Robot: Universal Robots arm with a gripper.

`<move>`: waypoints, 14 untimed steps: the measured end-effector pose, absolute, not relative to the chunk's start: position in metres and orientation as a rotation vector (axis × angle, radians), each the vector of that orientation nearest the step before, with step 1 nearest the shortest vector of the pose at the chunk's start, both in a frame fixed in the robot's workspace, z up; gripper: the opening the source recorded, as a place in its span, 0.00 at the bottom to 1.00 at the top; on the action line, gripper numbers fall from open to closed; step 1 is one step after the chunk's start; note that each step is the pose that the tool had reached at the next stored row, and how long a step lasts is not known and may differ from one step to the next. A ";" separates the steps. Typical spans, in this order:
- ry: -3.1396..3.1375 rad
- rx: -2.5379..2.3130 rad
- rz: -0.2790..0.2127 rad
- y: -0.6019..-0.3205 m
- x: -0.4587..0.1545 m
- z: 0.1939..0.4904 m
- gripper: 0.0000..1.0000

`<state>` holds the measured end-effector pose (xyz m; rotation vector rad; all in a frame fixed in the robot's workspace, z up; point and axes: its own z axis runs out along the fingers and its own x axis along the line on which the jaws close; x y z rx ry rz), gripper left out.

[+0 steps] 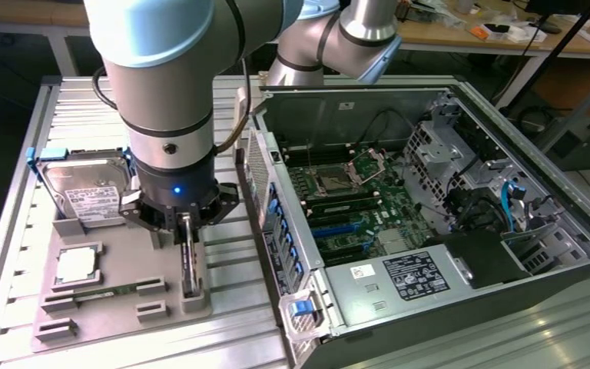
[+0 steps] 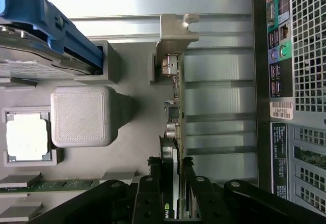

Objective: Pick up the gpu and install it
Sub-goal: 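Pick up the gpu and move the gpu toward the slot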

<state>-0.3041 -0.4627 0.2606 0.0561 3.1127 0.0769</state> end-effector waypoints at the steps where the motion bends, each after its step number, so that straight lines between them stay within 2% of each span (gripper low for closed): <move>1: 3.113 0.056 0.077 -0.463 -0.304 0.262 0.27; 14: 3.113 0.056 0.077 -0.463 -0.304 0.281 0.27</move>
